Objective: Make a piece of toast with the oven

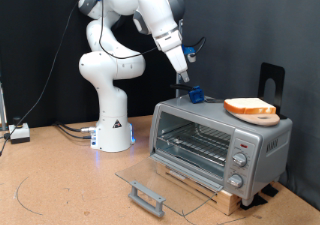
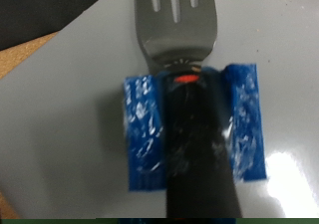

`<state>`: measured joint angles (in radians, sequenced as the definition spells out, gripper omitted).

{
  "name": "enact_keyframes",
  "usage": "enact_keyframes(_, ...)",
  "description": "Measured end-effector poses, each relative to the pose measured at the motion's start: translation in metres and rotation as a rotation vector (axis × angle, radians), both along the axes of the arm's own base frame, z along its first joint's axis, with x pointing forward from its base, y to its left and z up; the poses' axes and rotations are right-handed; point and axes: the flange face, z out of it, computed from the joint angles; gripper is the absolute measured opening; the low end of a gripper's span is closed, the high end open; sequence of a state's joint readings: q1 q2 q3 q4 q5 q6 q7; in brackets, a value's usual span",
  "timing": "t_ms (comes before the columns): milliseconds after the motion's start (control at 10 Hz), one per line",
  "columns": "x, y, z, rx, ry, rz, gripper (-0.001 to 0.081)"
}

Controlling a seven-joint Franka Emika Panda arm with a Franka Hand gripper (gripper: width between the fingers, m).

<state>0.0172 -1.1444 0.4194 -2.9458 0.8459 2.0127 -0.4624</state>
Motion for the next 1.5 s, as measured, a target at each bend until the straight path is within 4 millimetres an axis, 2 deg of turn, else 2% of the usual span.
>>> enact_keyframes(900,0.013,0.033,-0.047,-0.005,0.003,0.037,0.0809)
enact_keyframes(1400,0.014,0.041,-0.056,0.013,0.000,0.028,0.0785)
enact_keyframes(1500,0.014,0.041,-0.056,0.013,0.000,0.028,0.0584)
